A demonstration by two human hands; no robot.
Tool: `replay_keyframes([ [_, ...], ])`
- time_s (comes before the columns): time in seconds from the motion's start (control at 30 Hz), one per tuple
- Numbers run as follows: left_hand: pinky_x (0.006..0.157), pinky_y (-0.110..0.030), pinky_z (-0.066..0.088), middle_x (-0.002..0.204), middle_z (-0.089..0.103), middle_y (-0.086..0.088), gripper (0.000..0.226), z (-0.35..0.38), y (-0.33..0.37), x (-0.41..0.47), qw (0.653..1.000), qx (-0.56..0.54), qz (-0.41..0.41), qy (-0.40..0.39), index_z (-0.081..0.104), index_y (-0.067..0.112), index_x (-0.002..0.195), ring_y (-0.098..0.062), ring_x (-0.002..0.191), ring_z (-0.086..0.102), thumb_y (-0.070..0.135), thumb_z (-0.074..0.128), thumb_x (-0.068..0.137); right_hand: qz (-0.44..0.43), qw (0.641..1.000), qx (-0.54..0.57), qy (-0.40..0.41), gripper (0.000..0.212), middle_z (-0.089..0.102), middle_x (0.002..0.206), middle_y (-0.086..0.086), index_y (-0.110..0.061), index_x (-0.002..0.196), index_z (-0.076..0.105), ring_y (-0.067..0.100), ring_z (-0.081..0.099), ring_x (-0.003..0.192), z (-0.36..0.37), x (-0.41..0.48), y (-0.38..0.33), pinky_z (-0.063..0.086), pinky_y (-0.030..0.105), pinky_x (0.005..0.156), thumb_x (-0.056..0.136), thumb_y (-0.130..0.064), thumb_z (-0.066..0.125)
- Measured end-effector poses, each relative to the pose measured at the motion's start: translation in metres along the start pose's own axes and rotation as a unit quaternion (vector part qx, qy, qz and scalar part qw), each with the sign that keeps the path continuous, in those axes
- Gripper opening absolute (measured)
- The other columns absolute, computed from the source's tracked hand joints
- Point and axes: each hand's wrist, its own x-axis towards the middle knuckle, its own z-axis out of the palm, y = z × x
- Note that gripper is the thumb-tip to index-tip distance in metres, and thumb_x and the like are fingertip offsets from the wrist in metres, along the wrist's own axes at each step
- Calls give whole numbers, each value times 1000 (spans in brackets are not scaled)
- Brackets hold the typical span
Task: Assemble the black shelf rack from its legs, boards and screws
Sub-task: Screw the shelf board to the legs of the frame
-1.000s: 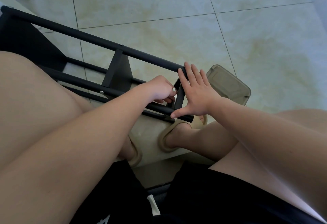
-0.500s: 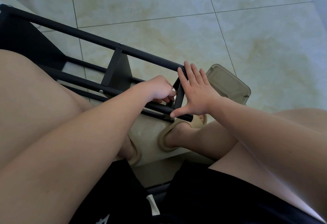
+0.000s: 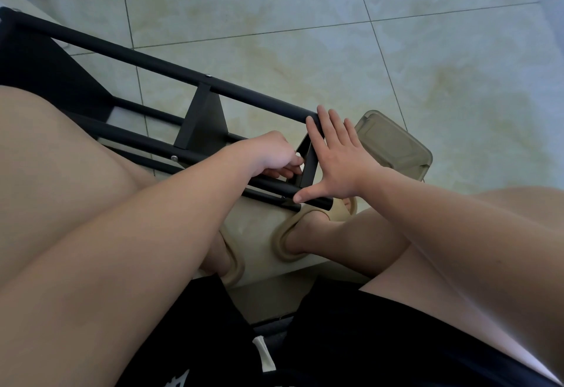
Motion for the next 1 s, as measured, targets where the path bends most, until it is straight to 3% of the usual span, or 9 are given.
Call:
replay_keyframes([
  [0.43,69,-27,47,70,74,13,19,-2,3,-3,999,44,-10,-25,65,15,91,-6,79,67,21,51,102,-2,1000,-1,4,156,-30,163,16,-11,158,-20,36,-26,151,3,1,2,-13,51,123,45,-107,29],
  [0.83,69,-27,43,65,72,17,20,-12,2,-10,992,119,10,-47,61,20,88,-5,76,63,19,48,103,-1,1000,-1,2,155,-31,163,15,-11,157,-21,35,-28,151,2,1,2,-14,51,122,47,-106,32],
  [1.0,66,-25,41,74,72,14,23,-15,0,-12,986,153,30,-57,61,21,84,-6,75,61,15,49,103,1,1000,-2,1,155,-30,163,16,-11,158,-21,35,-27,151,2,1,1,-13,51,123,49,-105,37],
])
